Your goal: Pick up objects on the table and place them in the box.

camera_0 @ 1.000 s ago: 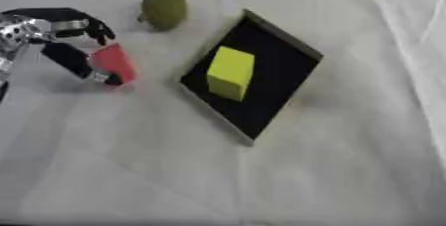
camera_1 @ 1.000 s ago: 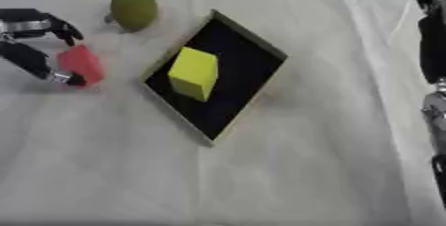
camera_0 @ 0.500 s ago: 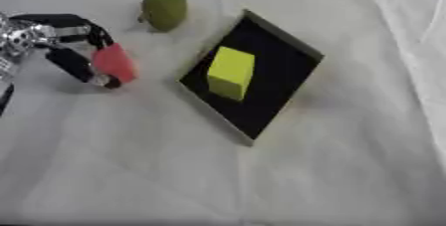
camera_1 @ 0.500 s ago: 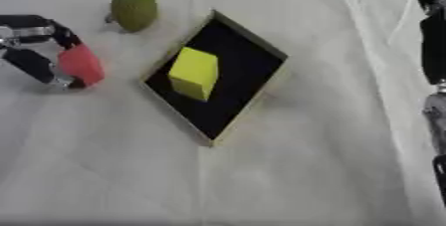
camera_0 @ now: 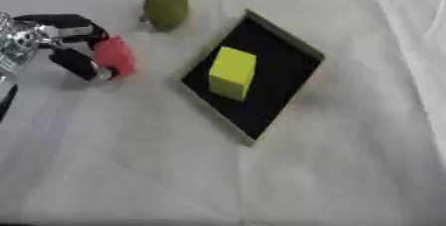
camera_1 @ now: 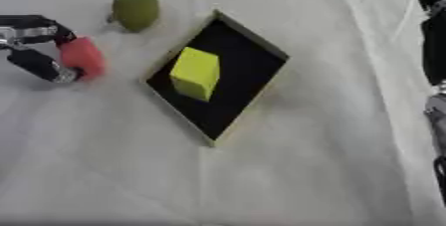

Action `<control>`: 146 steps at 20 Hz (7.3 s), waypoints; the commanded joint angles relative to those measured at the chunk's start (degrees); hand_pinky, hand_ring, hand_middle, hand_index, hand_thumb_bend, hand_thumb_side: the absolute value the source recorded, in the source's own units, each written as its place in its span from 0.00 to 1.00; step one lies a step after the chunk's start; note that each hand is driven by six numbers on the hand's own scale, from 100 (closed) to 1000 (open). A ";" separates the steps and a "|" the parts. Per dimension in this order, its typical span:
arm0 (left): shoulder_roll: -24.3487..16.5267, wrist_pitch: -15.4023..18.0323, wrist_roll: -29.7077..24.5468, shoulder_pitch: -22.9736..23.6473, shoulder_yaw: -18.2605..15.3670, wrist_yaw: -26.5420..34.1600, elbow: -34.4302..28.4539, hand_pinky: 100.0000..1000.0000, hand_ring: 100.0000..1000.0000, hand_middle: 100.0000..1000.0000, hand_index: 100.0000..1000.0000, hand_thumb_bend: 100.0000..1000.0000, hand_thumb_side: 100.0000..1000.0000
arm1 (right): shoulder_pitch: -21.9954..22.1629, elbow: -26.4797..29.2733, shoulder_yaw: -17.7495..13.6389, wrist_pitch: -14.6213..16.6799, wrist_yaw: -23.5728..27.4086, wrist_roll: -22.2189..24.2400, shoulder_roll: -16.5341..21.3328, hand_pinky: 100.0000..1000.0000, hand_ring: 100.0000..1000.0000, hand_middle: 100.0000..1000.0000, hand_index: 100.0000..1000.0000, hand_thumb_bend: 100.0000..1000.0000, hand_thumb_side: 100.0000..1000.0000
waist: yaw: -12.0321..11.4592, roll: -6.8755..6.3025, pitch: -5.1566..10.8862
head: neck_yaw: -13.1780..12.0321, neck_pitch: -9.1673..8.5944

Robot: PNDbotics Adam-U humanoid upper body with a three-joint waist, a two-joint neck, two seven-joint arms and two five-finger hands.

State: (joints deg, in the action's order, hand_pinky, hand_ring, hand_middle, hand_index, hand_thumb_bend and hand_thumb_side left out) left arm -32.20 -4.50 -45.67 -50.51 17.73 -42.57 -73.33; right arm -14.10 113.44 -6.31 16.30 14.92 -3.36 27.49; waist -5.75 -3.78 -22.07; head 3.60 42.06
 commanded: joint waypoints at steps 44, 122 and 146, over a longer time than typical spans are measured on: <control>12.53 5.09 8.90 -15.64 1.77 -0.16 4.51 0.84 0.70 0.52 0.72 0.15 0.37 | -4.24 1.16 1.98 -1.05 2.80 3.31 0.84 0.84 0.87 0.67 0.76 0.00 0.63 | 8.75 -2.67 -0.51 | -3.09 -2.92; 1.49 1.34 12.03 -11.85 -9.06 1.23 13.25 0.97 0.90 0.82 0.95 0.50 0.53 | -2.86 1.16 1.54 -1.63 1.57 2.96 0.25 0.84 0.88 0.67 0.75 0.00 0.63 | 8.29 -2.34 -1.98 | -3.67 -4.51; 2.44 2.44 19.43 -11.31 -8.11 0.96 13.31 0.76 0.66 0.52 0.70 0.00 0.00 | -2.71 1.16 1.37 -2.91 1.72 2.81 -0.40 0.85 0.88 0.66 0.75 0.00 0.64 | 8.75 -2.55 -2.42 | -3.45 -3.81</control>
State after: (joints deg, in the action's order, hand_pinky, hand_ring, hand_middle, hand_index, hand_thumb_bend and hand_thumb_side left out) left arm -28.31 -2.32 -26.63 -61.01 9.68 -42.18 -58.93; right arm -16.58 113.44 -4.53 13.61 16.70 -0.46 26.42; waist 3.09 -6.50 -25.26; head 0.09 38.24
